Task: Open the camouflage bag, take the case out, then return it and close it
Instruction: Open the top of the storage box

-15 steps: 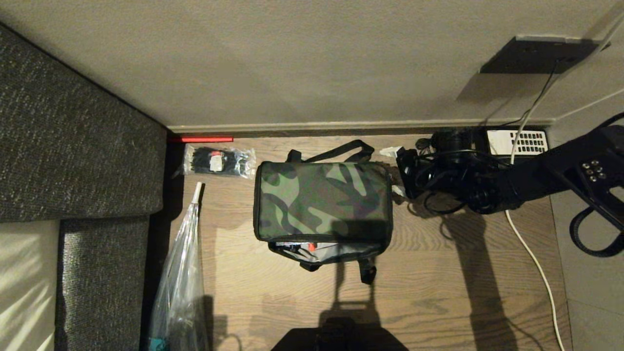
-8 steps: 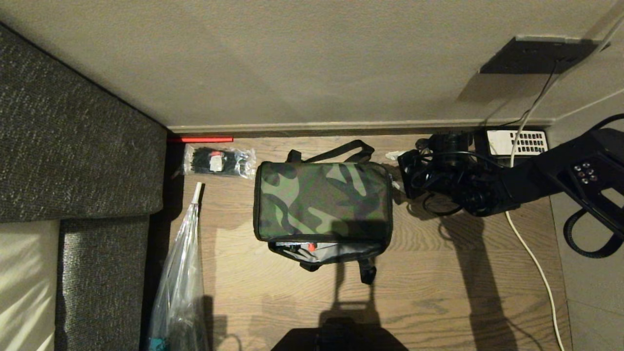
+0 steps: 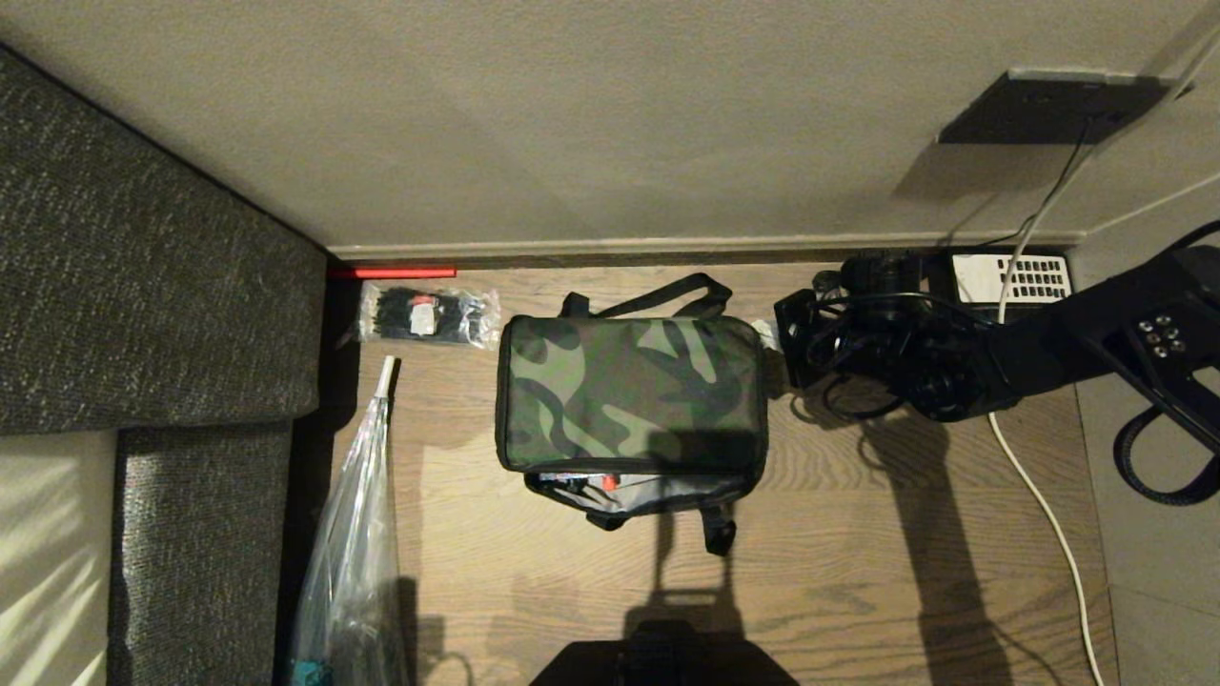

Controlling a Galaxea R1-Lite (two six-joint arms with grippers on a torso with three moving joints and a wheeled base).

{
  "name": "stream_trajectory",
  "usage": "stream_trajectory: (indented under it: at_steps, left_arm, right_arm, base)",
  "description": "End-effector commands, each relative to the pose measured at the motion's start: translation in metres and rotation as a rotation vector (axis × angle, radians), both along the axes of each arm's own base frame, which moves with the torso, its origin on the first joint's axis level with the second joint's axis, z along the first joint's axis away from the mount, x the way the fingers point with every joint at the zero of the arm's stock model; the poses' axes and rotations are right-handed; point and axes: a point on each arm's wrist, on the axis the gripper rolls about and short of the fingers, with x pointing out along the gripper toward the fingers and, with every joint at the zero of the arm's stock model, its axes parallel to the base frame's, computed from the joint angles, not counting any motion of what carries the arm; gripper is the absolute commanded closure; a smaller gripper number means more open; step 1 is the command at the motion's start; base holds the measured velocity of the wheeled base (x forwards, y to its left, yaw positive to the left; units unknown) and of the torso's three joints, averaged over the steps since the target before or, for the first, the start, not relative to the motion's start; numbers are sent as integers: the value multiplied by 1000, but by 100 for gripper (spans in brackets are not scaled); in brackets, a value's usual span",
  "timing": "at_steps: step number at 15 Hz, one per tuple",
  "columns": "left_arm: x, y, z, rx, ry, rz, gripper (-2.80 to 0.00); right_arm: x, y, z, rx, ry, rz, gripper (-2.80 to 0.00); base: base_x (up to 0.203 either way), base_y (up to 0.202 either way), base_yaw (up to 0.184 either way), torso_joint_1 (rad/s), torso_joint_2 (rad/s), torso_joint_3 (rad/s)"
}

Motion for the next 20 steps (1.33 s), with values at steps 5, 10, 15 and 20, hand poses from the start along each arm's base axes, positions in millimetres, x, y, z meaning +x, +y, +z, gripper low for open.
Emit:
stream_trajectory:
  at_steps: [5,10,15,20]
  left_arm:
    - [0,0,-1,1,1,1,0]
    - [0,0,0,-1,0,1,0]
    - [0,0,-1,1,1,1,0]
    - [0,0,-1,-1,0,1,0]
  right_arm:
    - [-4,-1,-11,-117,-20,34,-280]
    - [-6,-2,-20,-206,-29,52,-280]
    - [-2,-15,-16,-242,-49,29,-280]
    - [-2,-15,-13,-92,13,-18,-280]
  base:
    - [0,0,0,0,0,0]
    - [0,0,0,0,0,0]
    - [0,0,0,0,0,0]
    - [0,0,0,0,0,0]
